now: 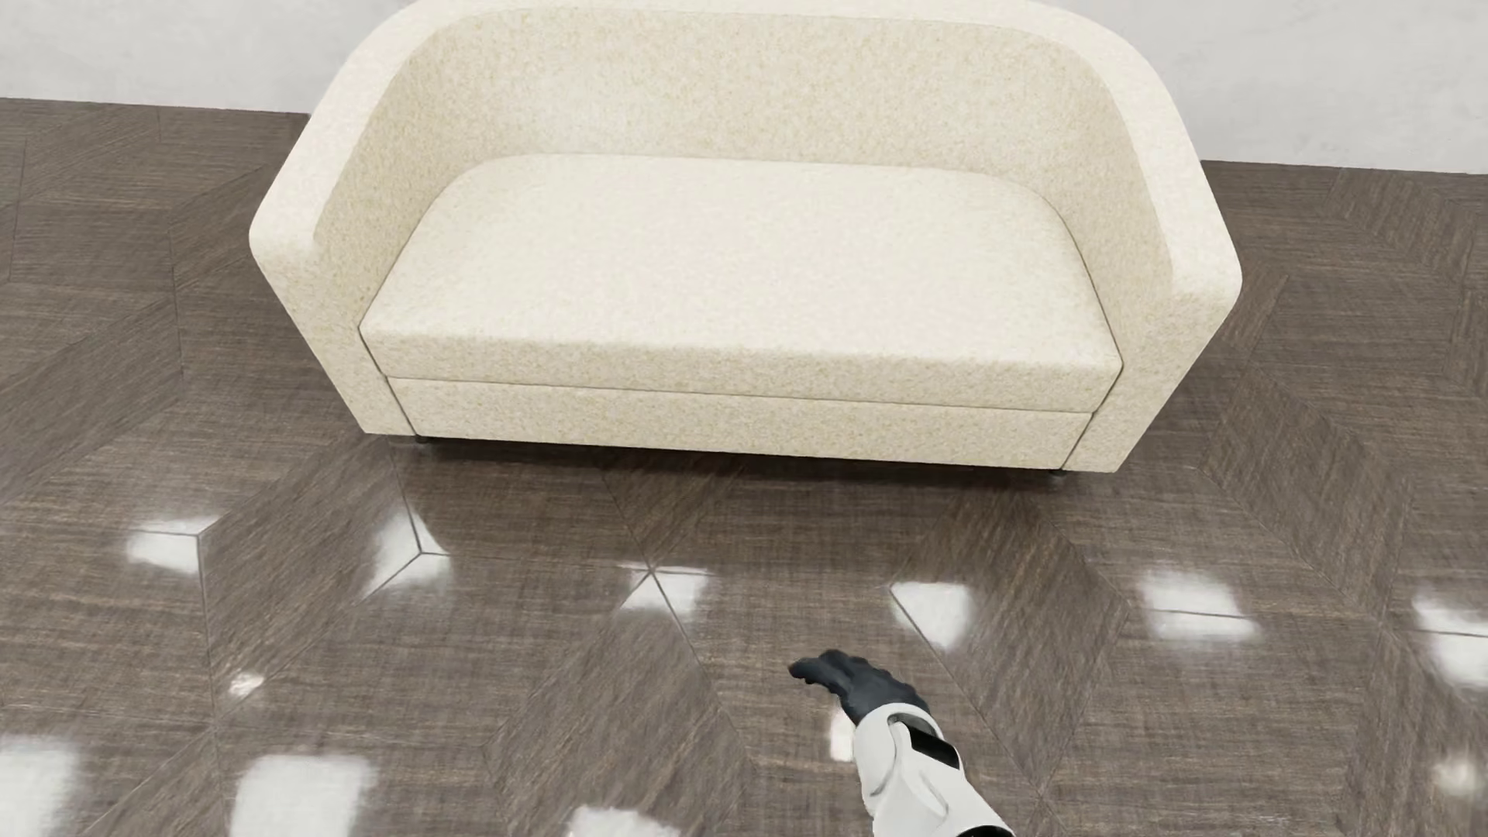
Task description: Walk to the fabric sofa
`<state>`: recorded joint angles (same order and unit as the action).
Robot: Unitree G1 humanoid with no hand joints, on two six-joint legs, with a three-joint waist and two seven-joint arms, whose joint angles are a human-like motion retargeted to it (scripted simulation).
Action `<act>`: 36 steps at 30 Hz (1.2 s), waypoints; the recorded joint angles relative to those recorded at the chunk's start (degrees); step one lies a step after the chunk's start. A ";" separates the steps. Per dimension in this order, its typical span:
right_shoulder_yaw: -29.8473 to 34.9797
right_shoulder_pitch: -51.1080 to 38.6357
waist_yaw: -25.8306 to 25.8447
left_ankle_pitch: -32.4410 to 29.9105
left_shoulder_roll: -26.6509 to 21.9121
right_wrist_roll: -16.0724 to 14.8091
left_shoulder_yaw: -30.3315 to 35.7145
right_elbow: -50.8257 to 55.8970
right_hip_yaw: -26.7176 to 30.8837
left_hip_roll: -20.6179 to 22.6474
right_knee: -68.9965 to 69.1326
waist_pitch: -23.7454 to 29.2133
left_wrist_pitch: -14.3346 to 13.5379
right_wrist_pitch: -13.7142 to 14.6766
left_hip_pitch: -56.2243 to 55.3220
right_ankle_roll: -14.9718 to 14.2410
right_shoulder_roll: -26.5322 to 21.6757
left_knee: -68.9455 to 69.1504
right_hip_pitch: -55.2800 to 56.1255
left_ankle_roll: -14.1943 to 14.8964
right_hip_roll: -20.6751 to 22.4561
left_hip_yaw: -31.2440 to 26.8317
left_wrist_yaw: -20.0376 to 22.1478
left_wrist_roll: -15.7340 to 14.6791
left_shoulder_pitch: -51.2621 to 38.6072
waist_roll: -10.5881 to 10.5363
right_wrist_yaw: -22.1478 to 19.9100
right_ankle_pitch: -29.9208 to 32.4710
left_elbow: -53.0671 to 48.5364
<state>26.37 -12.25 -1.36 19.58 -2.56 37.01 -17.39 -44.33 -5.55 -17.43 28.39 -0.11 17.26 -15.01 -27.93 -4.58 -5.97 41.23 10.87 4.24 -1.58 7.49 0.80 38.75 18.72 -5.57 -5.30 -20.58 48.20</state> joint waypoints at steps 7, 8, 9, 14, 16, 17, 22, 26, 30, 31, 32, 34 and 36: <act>2.70 2.07 -1.94 1.40 -2.05 1.31 9.33 -1.89 3.59 6.57 23.66 1.91 -3.86 -0.43 9.38 -7.24 -1.53 -5.49 13.56 -3.91 -11.81 13.53 -2.54 6.36 -3.78 3.92 4.98 10.26 -4.19; 2.79 2.96 -1.77 1.34 -2.68 1.31 8.85 -3.76 2.09 7.69 26.55 2.07 -4.50 -1.55 10.60 -5.94 -2.17 -6.94 15.27 -4.15 -13.51 14.04 -0.52 5.38 -5.43 4.79 6.99 9.66 -5.52; 1.91 4.26 -1.53 1.05 -3.23 0.65 8.10 -5.50 1.05 8.96 28.83 2.14 -5.11 -3.19 11.93 -4.12 -2.64 -8.81 16.80 -4.35 -14.59 14.29 0.57 4.19 -7.17 5.63 7.07 8.95 -6.77; -4.38 14.38 0.22 -0.62 -2.94 -5.09 4.05 -9.38 1.62 14.09 25.69 1.19 -9.27 -8.39 16.59 -1.98 -5.66 -17.45 20.10 -3.75 -10.62 12.81 6.33 -2.62 -12.99 9.30 -0.15 6.45 -13.83; -6.88 20.17 0.80 -1.16 -2.87 -8.23 5.41 -7.43 3.89 15.17 12.63 0.46 -10.67 -7.41 16.67 0.07 -7.05 -19.47 17.01 -3.05 -6.57 10.51 6.26 -2.65 -14.33 10.27 3.84 8.98 -14.70; -8.14 22.95 0.86 -1.31 -2.54 -9.36 6.10 -6.63 0.65 15.65 7.88 0.13 -10.77 -7.23 16.40 3.33 -7.22 -19.78 14.35 -2.64 -7.51 9.24 5.70 -2.40 -14.85 10.65 4.61 7.02 -14.49; -2.74 22.88 1.02 -0.63 0.68 -5.12 5.06 -10.79 -6.13 14.16 -1.80 -0.60 -7.03 -9.88 15.38 4.99 -4.36 -19.09 8.34 -0.51 -6.64 4.88 4.87 -2.13 -12.41 10.06 10.10 6.49 -9.55; -3.09 17.12 0.81 2.26 0.76 -3.79 4.02 -6.75 -8.23 8.44 -0.08 0.39 -4.58 -7.69 7.64 6.80 -2.41 -3.10 8.25 2.13 -2.77 1.57 1.58 1.28 -8.72 8.18 6.00 4.15 -4.18; -2.67 11.56 1.02 1.77 1.01 -2.92 0.88 -3.23 -10.78 6.19 0.74 0.76 -2.33 -4.42 1.06 7.25 -1.72 7.71 6.69 7.17 -1.66 -5.03 2.21 0.25 -7.76 6.01 0.58 3.08 -1.03; -1.56 9.63 0.91 2.24 1.29 -2.58 0.31 -3.07 -10.64 5.14 -0.49 0.56 -2.52 -3.60 2.34 7.26 -2.34 3.73 5.91 5.31 -1.46 -4.03 1.74 -0.48 -7.52 5.56 1.34 3.57 -1.16; -0.18 7.64 0.73 0.73 1.30 -1.96 0.69 -3.26 -10.27 4.35 -1.97 0.26 -2.82 -3.32 4.70 7.20 -3.03 -3.04 5.01 5.27 -1.26 -2.54 1.24 -0.15 -7.16 5.20 2.26 4.17 -1.46; 1.88 4.22 0.39 -1.41 1.29 -1.28 2.20 -3.53 -9.39 4.67 -3.97 -0.40 -3.23 -3.10 9.56 6.98 -4.25 -12.62 3.73 2.86 -1.21 0.34 0.94 1.13 -6.96 4.59 4.00 5.01 -2.09; 0.89 3.38 0.36 -3.17 1.33 -1.89 4.04 -2.81 -9.21 5.87 -4.97 -0.90 -3.22 -3.89 12.77 6.62 -4.92 -18.08 2.72 2.49 -1.89 1.40 0.44 2.19 -7.97 4.24 2.37 5.46 -1.96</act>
<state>27.26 -8.88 -1.00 16.41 -1.24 35.12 -13.35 -47.14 -14.76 -11.56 23.42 -1.01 14.04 -18.90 -15.17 2.03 -10.89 23.16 13.58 6.72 -3.46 8.89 1.24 40.94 10.75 -1.33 -2.93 -15.13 46.24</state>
